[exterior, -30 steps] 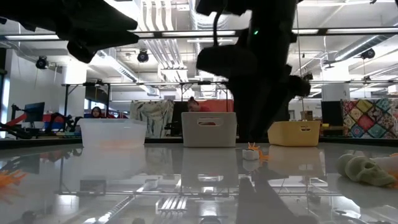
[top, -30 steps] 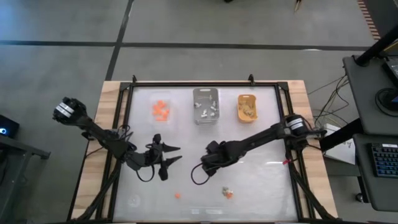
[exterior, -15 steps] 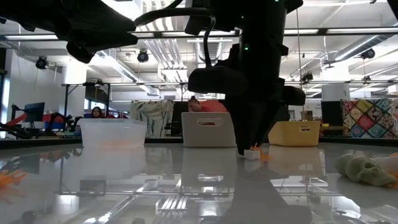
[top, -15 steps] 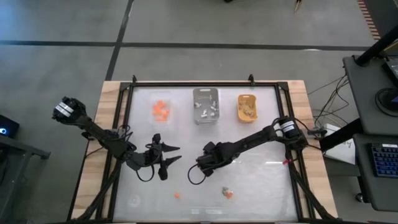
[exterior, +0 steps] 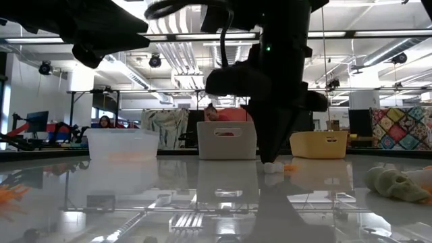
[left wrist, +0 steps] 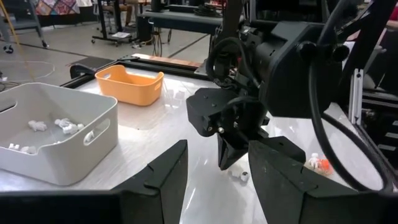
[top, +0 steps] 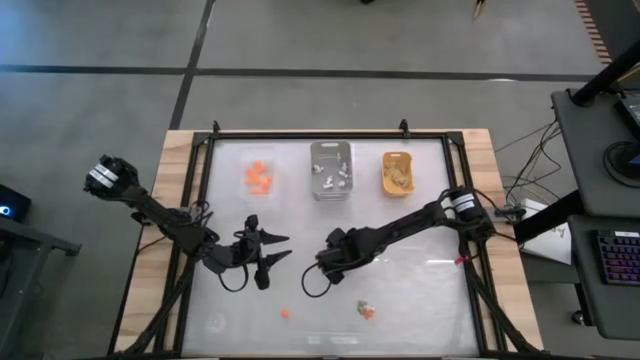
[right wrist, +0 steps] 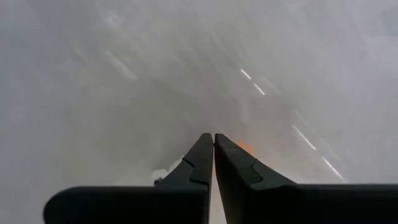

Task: Sort Halloween decoration
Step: Put the orange spider toy into the transparent white bin

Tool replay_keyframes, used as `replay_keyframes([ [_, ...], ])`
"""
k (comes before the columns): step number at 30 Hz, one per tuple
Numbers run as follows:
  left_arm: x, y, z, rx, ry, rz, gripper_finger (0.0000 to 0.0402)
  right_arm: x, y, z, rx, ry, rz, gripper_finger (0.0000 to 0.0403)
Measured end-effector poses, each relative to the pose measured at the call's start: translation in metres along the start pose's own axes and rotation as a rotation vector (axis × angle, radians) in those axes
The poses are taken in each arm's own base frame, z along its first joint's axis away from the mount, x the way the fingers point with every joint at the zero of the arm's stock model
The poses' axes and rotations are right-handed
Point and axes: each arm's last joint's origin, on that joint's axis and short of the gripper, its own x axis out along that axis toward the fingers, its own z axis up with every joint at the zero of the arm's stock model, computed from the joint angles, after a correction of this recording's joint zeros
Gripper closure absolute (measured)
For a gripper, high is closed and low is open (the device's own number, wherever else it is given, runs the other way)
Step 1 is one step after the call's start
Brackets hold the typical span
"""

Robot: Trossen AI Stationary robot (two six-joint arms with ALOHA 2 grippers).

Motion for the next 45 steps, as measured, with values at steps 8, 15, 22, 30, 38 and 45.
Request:
replay_keyframes([
  [8, -0.007, -0.002, 0.007, -0.013, -0.024, -0.030, 0.0248, -0.034, -0.004, 0.005, -0.100, -0.086, 0.053, 0.0394],
  [15, -0.012, -0.005, 0.005, 0.013, -0.009, -0.050, 0.0248, -0.052, -0.001, -0.008, -0.568, -0.043, 0.138, 0.0394],
  [22, -0.014, -0.008, 0.004, 0.018, -0.005, -0.064, 0.0248, -0.042, 0.000, -0.024, -0.925, -0.121, 0.118, 0.0394],
  [30, -0.019, -0.012, 0.003, 0.030, -0.002, -0.091, 0.0248, -0.025, -0.036, -0.043, -0.867, -0.321, 0.172, 0.0394],
  [38, -0.019, -0.012, 0.002, 0.032, -0.001, -0.091, 0.0248, -0.010, -0.075, -0.062, -0.798, -0.531, 0.300, 0.0394],
  [45, -0.019, -0.011, 0.005, 0.018, -0.024, -0.066, 0.0248, 0.001, -0.081, -0.067, -0.774, -0.527, 0.312, 0.0338],
])
